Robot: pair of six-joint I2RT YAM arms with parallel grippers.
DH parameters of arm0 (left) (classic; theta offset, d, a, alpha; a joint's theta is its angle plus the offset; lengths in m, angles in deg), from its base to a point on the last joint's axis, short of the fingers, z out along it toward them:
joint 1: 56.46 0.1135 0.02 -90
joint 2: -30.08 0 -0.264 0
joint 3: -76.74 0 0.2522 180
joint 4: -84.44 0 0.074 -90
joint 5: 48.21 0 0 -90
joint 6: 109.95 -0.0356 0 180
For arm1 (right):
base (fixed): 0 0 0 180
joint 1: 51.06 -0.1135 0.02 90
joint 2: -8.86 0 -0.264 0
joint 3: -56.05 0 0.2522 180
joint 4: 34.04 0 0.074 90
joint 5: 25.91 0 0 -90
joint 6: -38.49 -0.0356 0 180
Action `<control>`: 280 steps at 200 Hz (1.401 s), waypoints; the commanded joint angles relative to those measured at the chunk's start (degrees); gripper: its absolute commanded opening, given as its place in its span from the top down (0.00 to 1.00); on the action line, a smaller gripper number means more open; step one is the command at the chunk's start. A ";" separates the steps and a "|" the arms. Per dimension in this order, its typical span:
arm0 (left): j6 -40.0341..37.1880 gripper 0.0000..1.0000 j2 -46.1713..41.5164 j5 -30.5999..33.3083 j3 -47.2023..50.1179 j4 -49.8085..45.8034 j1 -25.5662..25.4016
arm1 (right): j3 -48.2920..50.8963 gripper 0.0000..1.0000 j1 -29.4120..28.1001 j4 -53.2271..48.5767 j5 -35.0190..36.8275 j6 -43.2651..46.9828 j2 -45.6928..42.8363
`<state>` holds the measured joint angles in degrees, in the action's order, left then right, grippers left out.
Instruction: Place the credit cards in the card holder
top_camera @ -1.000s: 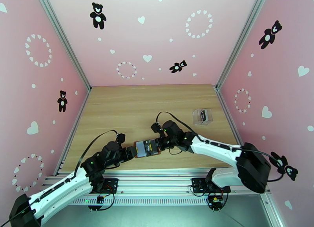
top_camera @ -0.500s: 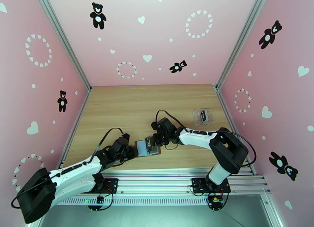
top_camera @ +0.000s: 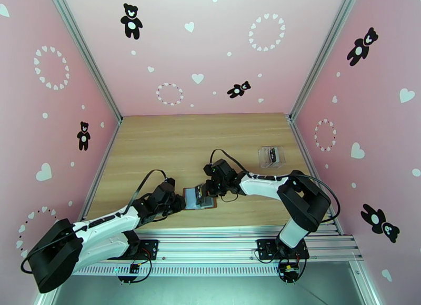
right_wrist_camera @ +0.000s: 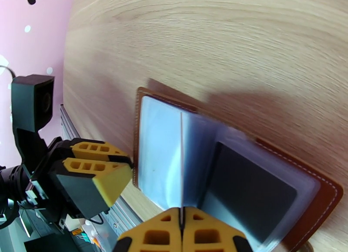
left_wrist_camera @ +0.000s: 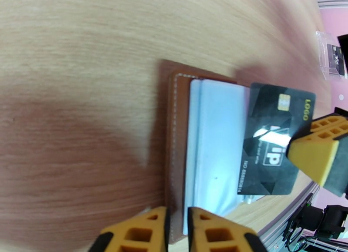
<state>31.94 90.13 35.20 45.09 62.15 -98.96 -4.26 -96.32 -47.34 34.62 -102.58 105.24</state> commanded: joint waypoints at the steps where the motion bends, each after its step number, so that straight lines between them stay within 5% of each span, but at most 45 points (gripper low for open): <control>1: -3.64 0.81 -4.03 1.84 -3.20 -6.27 0.27 | 1.10 1.00 0.08 1.19 0.19 -1.22 -0.75; 38: -4.98 0.82 -4.19 0.03 -5.48 -6.24 0.23 | 1.69 1.00 0.16 1.83 -0.59 -1.29 -0.80; 108: -4.91 0.94 13.46 -2.43 -6.49 6.95 0.27 | 2.75 1.00 0.26 0.43 1.30 -2.39 -5.17; 280: -1.45 0.96 7.95 0.22 0.98 6.87 0.14 | 6.39 1.00 -0.01 9.27 -0.53 -10.47 -1.89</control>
<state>30.24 97.43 34.13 45.15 70.17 -98.96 1.49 -96.10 -40.08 35.73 -111.98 101.90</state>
